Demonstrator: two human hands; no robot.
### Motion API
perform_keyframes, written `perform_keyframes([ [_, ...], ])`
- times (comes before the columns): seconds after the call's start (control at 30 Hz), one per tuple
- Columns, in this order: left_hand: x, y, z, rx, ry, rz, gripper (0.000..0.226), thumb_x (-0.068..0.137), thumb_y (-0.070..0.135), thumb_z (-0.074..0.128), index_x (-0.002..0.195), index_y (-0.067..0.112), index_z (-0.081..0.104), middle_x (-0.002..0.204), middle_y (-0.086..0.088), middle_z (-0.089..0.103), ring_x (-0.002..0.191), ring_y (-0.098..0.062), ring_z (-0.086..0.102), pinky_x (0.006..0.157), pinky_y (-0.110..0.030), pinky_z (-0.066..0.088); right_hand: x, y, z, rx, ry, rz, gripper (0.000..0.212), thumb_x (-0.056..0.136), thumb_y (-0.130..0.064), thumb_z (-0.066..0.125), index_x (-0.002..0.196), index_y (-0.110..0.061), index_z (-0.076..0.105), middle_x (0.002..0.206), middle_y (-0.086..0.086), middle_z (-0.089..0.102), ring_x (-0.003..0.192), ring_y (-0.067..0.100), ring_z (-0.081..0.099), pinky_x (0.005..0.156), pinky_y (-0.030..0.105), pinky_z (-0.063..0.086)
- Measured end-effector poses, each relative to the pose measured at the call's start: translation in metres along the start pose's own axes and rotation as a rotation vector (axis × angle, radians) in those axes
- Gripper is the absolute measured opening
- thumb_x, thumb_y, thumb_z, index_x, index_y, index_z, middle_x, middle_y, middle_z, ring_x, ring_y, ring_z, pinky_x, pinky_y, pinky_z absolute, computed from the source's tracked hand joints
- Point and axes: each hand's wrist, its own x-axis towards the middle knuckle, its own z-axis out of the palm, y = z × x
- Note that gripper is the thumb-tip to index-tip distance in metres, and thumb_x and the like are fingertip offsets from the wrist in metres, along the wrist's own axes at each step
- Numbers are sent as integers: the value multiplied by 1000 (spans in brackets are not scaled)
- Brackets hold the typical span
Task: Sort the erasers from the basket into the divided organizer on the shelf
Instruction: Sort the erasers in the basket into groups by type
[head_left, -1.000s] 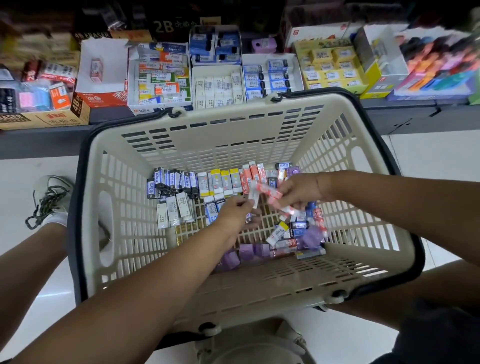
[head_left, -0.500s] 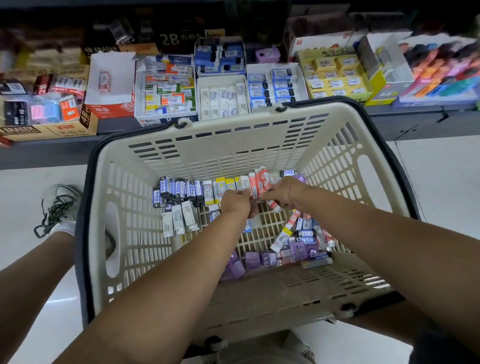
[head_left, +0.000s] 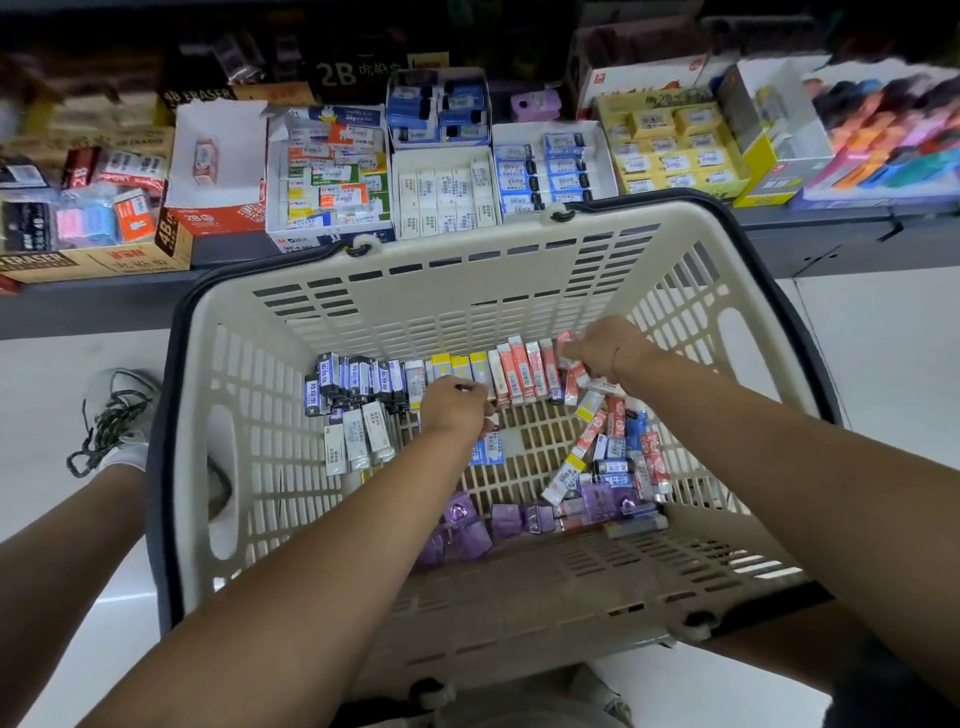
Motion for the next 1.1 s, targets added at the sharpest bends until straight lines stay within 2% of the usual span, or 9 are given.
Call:
perform_keyframes([
  [0.1, -12, -6, -15, 22, -70, -2, 11, 99, 13, 49, 104, 6, 57, 70, -6, 58, 50, -14, 47, 48, -25, 39, 2, 0, 9, 138, 99, -58, 25, 92, -24, 60, 84, 0, 61, 81, 13, 62, 79, 25, 58, 76, 29, 49],
  [0.17, -18, -12, -29, 1, -123, -63, 14, 101, 16, 46, 106, 6, 54, 75, -6, 56, 56, -14, 48, 51, -24, 44, 2, 1, 18, 191, 100, -81, 24, 91, -20, 62, 101, 2, 64, 87, 15, 66, 76, 25, 60, 80, 34, 53],
  [0.27, -25, -18, -55, -116, -99, -161, 11, 102, 10, 43, 101, 5, 53, 83, -9, 54, 67, -17, 55, 56, -23, 54, -4, -3, 30, 306, 101, -112, 17, 87, -18, 68, 96, -4, 66, 70, 3, 61, 67, 19, 58, 73, 30, 53],
  [0.4, -29, -30, -89, -147, 85, -160, 20, 97, 4, 51, 117, 4, 53, 107, -10, 55, 81, -22, 63, 73, -30, 56, -8, -12, 40, 329, 139, -145, 15, 83, -21, 72, 92, -10, 69, 90, 7, 70, 86, 19, 62, 93, 29, 49],
  [0.5, -32, -44, -104, -18, 301, -62, 28, 88, 5, 65, 115, -1, 59, 110, -15, 63, 82, -22, 59, 81, -34, 52, -11, -16, 45, 277, 165, -158, 14, 84, -21, 71, 90, -9, 69, 93, 10, 71, 91, 22, 64, 93, 32, 48],
  [0.6, -34, -45, -103, 38, 362, 20, 27, 85, 7, 70, 109, 0, 62, 102, -7, 63, 90, -18, 57, 84, -25, 46, -14, -20, 47, 287, 185, -156, 12, 84, -19, 70, 89, -8, 69, 90, 11, 71, 87, 22, 63, 93, 35, 49],
  [0.8, -22, -48, -96, -74, 375, 28, 27, 89, 3, 64, 113, -6, 58, 107, -13, 62, 103, -30, 61, 93, -48, 51, -17, -14, 44, 341, 171, -146, 10, 85, -16, 70, 83, -10, 62, 78, 6, 64, 78, 21, 60, 90, 37, 51],
  [0.97, -17, -35, -95, -119, 415, 146, 25, 92, 1, 58, 117, -2, 58, 101, -10, 60, 97, -28, 61, 92, -42, 52, -24, -14, 43, 305, 138, -157, 13, 85, -18, 69, 75, -15, 61, 81, 7, 67, 77, 18, 61, 86, 33, 53],
  [1.1, -11, -15, -97, 38, 572, 261, 28, 90, 5, 62, 118, 4, 60, 95, -1, 61, 87, -16, 58, 77, -22, 43, -27, -18, 46, 298, 113, -187, 10, 87, -19, 67, 91, -10, 65, 84, 3, 63, 64, 8, 54, 72, 23, 49],
])
